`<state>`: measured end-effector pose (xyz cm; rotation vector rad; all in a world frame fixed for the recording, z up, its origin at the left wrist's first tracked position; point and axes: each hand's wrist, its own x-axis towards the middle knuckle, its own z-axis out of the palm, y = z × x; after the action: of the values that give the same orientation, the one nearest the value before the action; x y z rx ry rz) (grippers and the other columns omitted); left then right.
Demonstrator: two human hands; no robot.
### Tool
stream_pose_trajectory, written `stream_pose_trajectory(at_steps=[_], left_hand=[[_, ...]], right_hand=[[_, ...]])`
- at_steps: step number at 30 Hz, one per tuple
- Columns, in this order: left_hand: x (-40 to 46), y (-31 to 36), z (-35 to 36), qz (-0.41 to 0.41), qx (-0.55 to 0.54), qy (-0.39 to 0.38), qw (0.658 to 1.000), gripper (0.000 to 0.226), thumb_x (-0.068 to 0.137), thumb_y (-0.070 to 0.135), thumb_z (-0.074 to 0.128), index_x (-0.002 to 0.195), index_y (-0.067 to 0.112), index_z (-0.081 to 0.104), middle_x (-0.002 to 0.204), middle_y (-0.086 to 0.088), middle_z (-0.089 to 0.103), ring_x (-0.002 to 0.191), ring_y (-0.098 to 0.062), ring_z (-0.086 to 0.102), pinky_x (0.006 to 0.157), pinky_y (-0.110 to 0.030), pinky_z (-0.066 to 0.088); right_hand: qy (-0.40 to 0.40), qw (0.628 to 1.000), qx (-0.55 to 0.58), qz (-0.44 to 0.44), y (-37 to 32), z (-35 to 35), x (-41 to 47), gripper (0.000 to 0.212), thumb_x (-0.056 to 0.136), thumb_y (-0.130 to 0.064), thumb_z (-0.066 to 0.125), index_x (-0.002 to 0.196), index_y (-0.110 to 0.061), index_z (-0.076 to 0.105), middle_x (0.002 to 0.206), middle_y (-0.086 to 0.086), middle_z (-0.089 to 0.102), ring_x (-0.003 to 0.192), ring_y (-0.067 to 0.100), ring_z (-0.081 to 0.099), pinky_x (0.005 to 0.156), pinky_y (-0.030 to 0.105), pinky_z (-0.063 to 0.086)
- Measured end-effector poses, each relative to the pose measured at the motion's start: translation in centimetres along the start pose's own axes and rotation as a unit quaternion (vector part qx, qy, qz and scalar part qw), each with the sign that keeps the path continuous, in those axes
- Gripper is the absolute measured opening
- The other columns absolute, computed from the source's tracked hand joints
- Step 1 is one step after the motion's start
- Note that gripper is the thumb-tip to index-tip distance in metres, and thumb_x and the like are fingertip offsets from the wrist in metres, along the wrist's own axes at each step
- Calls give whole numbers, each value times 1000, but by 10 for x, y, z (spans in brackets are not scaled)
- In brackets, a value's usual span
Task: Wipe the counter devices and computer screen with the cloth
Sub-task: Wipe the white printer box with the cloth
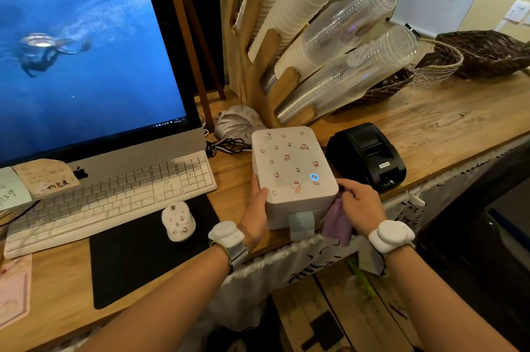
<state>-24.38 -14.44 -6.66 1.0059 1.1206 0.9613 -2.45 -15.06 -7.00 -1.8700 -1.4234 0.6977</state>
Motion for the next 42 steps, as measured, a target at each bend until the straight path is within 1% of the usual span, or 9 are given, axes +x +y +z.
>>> stream_pose_trajectory(at_steps=[5,8,11,24,29,34,36,38,42], left_hand=[[4,-5,7,-11,-17,22,1000,53,105,22,24,154,23,4,151,5,30,129,-5,31,107,-19,26],[1,-12,22,-14,5,27,1000,78,87,40,32,155,24,-2,161,0,18,144,-15,23,122,-35,18],[0,-17,35,-24,2,26,999,85,81,45,32,154,29,-8,162,3,10,148,-18,15,123,-42,14],[-1,-11,43,-24,25,47,998,86,79,42,32,155,25,-4,161,1,14,145,-19,21,122,-40,17],[-10,0,36,-13,89,56,994,89,81,49,38,155,26,-6,164,0,0,151,-19,4,123,-47,11],[-40,24,20,63,180,85,978,73,99,46,39,154,29,-7,163,8,-11,150,-14,-10,123,-48,4],[-51,39,10,108,219,88,966,71,100,41,42,154,30,-3,163,8,-7,150,-12,-10,123,-43,2],[-63,58,-2,149,263,67,951,72,99,31,49,154,31,3,163,10,1,150,-11,-5,123,-40,4],[-86,83,-35,181,242,-1,953,79,90,5,59,153,28,16,150,7,33,135,-2,30,108,-20,32]], right_hand=[[9,1000,7,-10,0,-1,9,43,93,-6,41,120,-24,69,118,1,70,109,21,61,95,37,51],[19,1000,-6,-6,5,-9,16,44,92,-7,41,119,-25,70,115,1,72,104,23,64,90,40,54],[8,1000,-27,-8,8,-19,24,45,90,-7,41,117,-27,71,111,0,73,102,23,64,89,38,54],[1,1000,-23,-9,4,-22,22,45,92,-10,40,121,-28,68,116,2,71,106,26,63,91,39,54],[105,994,33,14,-7,-31,3,33,90,-18,49,113,-28,71,111,-1,71,104,22,64,91,38,53],[192,974,74,-89,-70,-47,-18,29,88,-13,48,106,-23,70,100,-2,70,93,17,64,81,32,53],[174,970,107,-136,-97,-42,-24,30,89,-10,48,108,-20,69,102,-2,69,94,15,64,81,29,52],[111,969,150,-164,-122,-36,-29,28,91,-8,50,113,-15,67,105,1,68,95,14,64,82,27,53],[-29,961,226,-155,-163,-3,-43,34,93,3,47,123,-7,60,110,8,66,98,13,65,92,34,54]])
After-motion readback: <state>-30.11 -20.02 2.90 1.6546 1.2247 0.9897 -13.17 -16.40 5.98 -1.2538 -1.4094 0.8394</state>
